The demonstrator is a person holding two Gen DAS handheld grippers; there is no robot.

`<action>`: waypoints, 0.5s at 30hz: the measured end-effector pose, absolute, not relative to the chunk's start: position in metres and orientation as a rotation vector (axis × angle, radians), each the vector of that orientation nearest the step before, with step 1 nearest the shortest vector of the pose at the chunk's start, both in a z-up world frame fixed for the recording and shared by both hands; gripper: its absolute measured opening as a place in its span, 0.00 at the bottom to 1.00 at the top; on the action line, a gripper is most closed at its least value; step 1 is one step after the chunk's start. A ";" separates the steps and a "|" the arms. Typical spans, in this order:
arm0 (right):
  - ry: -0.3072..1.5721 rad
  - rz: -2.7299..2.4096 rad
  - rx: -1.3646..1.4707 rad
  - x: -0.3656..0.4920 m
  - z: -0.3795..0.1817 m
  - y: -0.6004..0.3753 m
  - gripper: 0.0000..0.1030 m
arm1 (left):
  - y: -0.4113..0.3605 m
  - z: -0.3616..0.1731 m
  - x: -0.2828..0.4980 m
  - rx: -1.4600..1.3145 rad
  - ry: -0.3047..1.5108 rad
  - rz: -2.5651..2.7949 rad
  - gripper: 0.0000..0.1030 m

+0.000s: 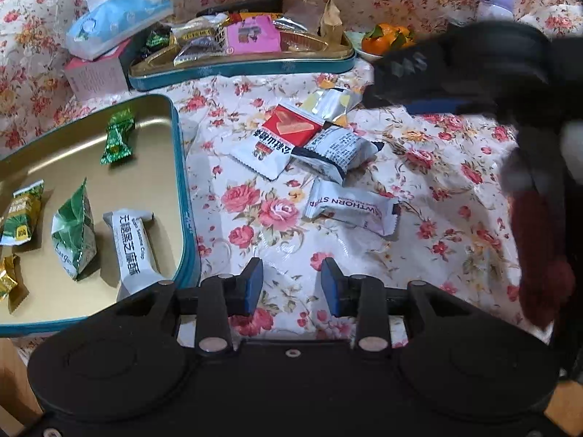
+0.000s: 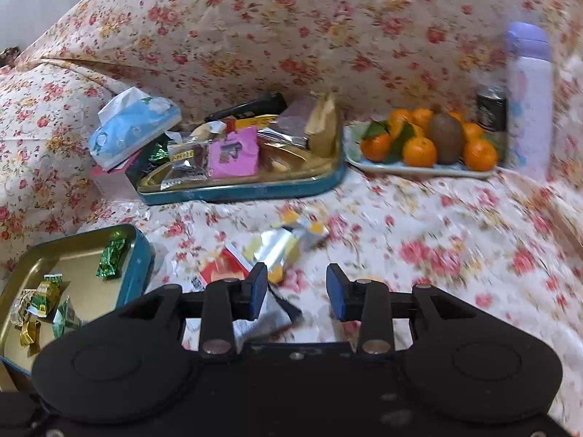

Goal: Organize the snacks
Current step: 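Move both tools back toward the scattered snacks on the bed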

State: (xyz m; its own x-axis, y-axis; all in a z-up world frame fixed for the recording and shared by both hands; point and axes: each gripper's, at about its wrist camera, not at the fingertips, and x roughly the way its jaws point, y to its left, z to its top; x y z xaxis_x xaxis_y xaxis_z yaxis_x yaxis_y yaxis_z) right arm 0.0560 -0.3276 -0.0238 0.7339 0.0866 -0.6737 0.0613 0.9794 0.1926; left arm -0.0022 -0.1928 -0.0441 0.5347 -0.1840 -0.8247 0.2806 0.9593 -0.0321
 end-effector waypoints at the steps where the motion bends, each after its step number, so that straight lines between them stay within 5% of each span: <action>1: 0.752 0.029 0.199 0.063 -0.024 -0.327 0.37 | -0.194 -0.044 -0.003 0.117 0.964 -0.276 0.43; 15: 0.798 0.277 -0.071 0.135 -0.045 -0.275 0.38 | -0.197 -0.047 -0.009 0.136 0.928 -0.278 0.44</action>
State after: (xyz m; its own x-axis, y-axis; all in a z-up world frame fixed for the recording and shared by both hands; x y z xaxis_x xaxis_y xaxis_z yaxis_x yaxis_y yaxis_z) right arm 0.1354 -0.2755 -0.0446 0.6639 0.2188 -0.7151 -0.2720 0.9614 0.0416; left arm -0.0091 -0.1965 -0.0471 0.5673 -0.1779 -0.8041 0.2942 0.9557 -0.0039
